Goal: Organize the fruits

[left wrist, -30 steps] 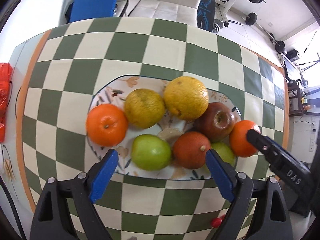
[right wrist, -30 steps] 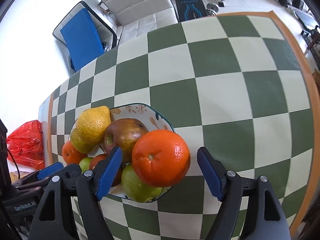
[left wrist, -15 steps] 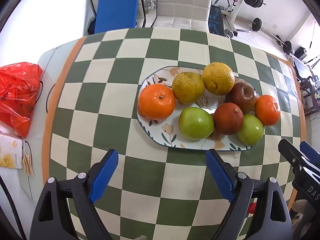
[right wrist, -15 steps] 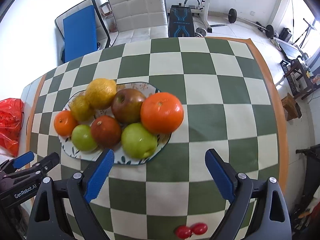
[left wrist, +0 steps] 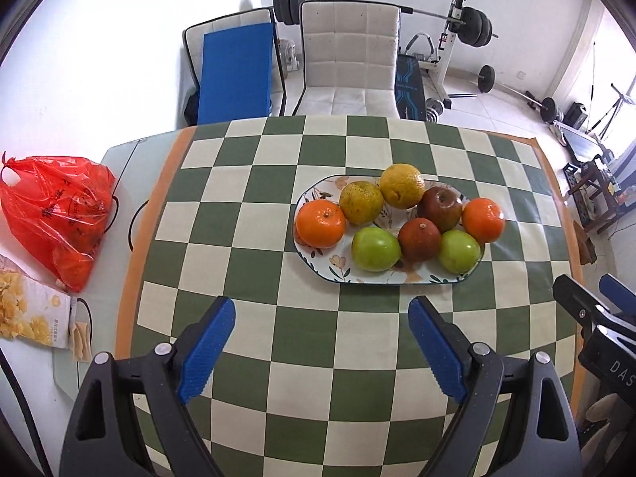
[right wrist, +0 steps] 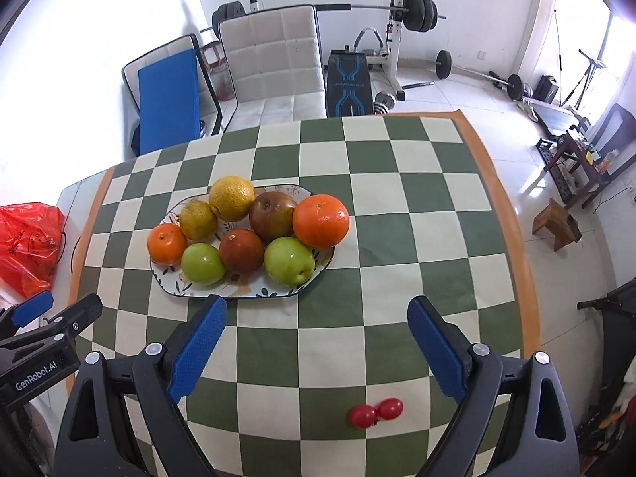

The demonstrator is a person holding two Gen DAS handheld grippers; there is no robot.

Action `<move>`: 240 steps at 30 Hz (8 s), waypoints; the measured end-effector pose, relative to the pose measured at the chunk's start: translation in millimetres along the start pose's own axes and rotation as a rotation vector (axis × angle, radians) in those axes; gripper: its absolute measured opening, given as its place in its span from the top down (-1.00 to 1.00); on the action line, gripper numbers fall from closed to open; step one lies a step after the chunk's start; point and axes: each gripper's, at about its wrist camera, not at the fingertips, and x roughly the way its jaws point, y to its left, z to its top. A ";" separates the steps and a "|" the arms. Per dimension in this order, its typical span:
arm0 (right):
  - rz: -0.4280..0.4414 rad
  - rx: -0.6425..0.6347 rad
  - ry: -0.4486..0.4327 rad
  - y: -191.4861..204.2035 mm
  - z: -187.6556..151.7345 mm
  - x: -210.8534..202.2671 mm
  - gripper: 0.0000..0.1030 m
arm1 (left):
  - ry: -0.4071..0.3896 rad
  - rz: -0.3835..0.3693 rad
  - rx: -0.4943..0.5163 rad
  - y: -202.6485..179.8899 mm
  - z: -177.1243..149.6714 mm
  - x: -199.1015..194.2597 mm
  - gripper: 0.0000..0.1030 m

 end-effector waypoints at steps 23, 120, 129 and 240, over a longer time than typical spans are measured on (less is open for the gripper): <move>0.036 0.002 -0.105 4.2 -24.6 -78.1 -0.83 | -0.093 0.000 0.014 -12.2 -16.5 -47.9 -0.73; 0.420 0.089 0.306 103.6 -0.9 164.1 0.39 | 0.473 -0.372 -0.344 64.2 53.9 179.0 0.42; 0.426 0.050 0.334 120.2 -0.1 186.6 0.38 | 0.503 -0.384 -0.344 67.3 56.4 194.2 0.42; 0.030 -0.080 -0.270 12.7 -67.2 -257.0 -0.97 | -0.172 -0.008 -0.040 -3.5 -54.7 -176.0 -0.92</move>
